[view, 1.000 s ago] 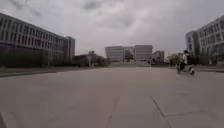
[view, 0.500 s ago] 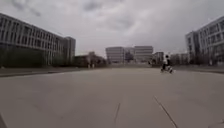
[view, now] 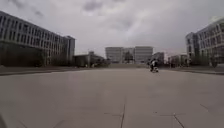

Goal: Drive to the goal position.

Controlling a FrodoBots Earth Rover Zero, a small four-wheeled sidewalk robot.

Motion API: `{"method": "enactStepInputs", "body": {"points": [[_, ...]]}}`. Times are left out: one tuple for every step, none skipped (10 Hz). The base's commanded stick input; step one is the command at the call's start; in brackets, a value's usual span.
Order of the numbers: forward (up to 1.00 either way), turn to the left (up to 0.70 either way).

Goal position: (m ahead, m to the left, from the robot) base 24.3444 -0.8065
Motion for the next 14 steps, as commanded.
{"method": "enactStepInputs", "body": {"points": [[0.70,-0.01],[0.70,-0.01],[0.70,-0.01],[0.70,-0.01],[0.70,-0.01],[0.70,-0.01],[0.70,-0.01],[0.70,-0.01],[0.70,-0.01],[0.70,-0.01],[0.70,-0.01],[0.70,-0.01],[0.70,-0.01],[0.70,-0.01]]}}
